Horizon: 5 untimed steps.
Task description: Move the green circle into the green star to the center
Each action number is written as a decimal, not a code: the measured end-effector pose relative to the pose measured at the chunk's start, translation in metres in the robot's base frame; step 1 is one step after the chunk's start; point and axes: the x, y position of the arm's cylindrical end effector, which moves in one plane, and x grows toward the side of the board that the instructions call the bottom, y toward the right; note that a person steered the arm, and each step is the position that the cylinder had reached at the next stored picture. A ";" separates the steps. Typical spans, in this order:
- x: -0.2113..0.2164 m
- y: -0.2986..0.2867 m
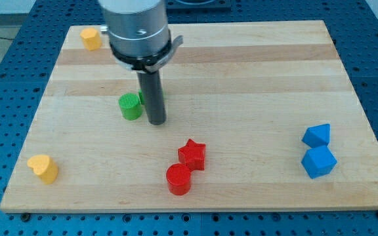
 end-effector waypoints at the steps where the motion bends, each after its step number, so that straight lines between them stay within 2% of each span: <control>1: 0.020 -0.048; 2: -0.029 -0.087; 4: -0.041 0.009; 5: -0.059 -0.001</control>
